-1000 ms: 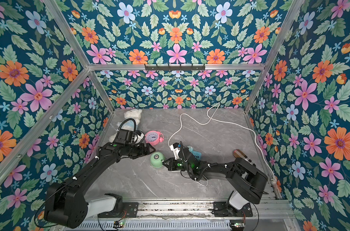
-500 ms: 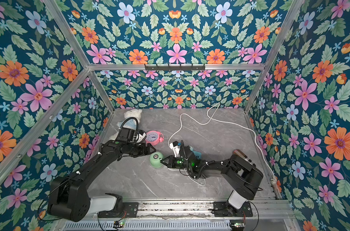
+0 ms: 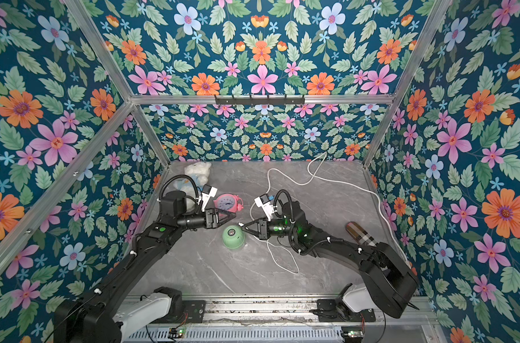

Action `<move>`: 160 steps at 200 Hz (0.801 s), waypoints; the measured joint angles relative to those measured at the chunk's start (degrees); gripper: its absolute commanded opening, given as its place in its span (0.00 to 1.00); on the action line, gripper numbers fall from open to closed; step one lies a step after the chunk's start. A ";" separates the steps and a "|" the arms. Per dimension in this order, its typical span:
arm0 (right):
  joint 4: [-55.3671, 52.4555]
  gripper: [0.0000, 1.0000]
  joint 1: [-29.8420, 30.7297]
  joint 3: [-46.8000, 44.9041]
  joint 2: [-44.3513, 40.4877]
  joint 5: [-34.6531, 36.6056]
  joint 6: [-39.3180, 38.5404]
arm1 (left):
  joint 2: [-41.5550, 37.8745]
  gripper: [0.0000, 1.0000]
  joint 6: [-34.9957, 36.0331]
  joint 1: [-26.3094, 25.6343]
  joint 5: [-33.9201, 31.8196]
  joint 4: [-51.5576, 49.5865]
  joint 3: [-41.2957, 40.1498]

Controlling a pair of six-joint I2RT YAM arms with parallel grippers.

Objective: Charge the cordless meat grinders
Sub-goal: Adjust the charging cable.

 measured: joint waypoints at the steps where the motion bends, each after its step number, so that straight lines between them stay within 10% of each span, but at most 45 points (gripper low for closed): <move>1: -0.07 0.00 -0.07 0.07 0.00 -0.11 -0.02 | -0.11 0.58 -0.48 -0.02 0.37 0.74 -0.22; 40: -0.44 0.00 -1.01 5.09 3.28 -6.32 -2.23 | -0.96 0.43 -8.83 -0.35 6.58 12.57 -1.44; 122: 4.83 0.00 -1.57 7.43 6.95 -11.98 -1.44 | 0.04 0.58 -5.46 -0.59 8.31 7.30 1.77; 160: 3.34 0.00 -2.60 6.95 4.92 -12.98 -4.07 | -0.28 0.45 -3.74 -0.57 8.31 4.94 1.79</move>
